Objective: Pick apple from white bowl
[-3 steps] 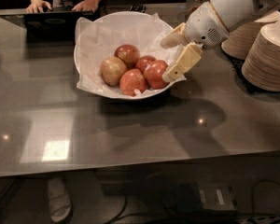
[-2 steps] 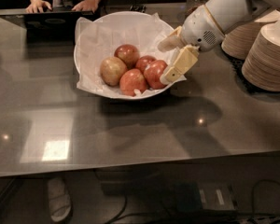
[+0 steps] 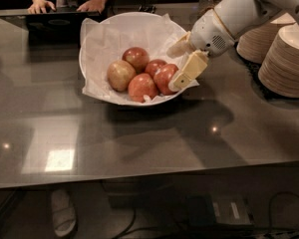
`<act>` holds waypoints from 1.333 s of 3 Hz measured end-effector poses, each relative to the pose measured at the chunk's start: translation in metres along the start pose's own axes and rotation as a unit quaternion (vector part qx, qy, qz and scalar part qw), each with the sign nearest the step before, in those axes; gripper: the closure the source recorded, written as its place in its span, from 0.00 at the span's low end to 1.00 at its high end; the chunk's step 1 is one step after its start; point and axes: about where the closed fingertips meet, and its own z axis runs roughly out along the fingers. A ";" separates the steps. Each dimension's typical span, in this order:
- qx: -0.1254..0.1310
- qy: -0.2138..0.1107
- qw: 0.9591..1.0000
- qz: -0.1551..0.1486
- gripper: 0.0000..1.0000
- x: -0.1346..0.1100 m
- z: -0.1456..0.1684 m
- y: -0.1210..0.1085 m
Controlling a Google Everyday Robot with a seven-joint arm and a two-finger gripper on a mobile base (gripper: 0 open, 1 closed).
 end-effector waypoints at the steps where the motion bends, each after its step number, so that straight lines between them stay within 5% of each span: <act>1: -0.004 0.000 1.000 0.010 0.25 0.005 0.005 -0.003; 4: -0.006 0.001 1.000 0.024 0.31 0.012 0.011 -0.009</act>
Offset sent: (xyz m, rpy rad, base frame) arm 0.0104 -0.0083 -0.0158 0.0028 0.0426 -0.0384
